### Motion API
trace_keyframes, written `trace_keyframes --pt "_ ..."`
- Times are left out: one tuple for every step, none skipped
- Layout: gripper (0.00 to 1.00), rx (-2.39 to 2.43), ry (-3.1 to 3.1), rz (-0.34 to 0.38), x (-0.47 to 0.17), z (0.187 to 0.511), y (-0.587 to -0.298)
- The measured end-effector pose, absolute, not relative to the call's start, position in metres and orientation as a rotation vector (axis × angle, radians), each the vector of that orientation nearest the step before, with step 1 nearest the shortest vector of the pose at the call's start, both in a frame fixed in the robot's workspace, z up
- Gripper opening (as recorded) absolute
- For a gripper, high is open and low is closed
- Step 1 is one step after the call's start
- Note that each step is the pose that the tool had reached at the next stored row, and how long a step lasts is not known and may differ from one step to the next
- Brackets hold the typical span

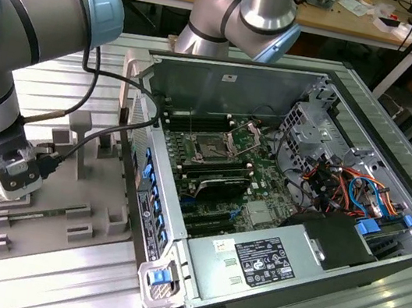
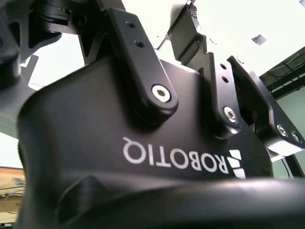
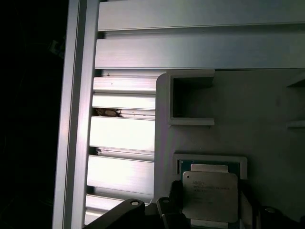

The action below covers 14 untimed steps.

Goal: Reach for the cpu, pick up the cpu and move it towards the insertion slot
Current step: 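Pick up the cpu and move it towards the insertion slot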

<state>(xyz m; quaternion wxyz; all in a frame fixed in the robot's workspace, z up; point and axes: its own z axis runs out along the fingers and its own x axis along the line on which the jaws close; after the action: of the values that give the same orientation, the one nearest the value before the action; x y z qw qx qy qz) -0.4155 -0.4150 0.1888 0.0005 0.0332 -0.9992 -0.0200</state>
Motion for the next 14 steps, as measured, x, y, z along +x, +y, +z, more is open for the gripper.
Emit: trace_keyframes --pt "0.55 0.104 -3.138 -0.063 -0.4155 0.1889 -0.4150" --pt "0.55 0.104 -3.138 -0.063 -0.4155 0.1889 -0.4150" --pt "0.55 0.104 -3.138 -0.063 -0.4155 0.1889 -0.4150" --pt "0.55 0.104 -3.138 -0.063 -0.4155 0.1890 -0.4150" --pt "0.55 0.104 -3.138 -0.063 -0.4156 0.1896 -0.4151" --pt "0.55 0.104 -3.138 -0.063 -0.4156 0.1909 -0.4151" --pt "0.55 0.104 -3.138 -0.063 -0.4155 0.1920 -0.4150" --pt "0.55 0.104 -3.138 -0.063 -0.4155 0.1932 -0.4150" --pt "0.55 0.104 -3.138 -0.063 -0.4155 0.1941 -0.4151" --pt "0.55 0.104 -3.138 -0.063 -0.4155 0.1948 -0.4150" --pt "0.55 0.104 -3.138 -0.063 -0.4155 0.1951 -0.4150" --pt "0.55 0.104 -3.139 -0.064 -0.4155 0.1951 -0.4150" --pt "0.55 0.104 -3.138 -0.063 -0.4155 0.1953 -0.4150" --pt "0.55 0.104 -3.138 -0.063 -0.4155 0.1955 -0.4150"
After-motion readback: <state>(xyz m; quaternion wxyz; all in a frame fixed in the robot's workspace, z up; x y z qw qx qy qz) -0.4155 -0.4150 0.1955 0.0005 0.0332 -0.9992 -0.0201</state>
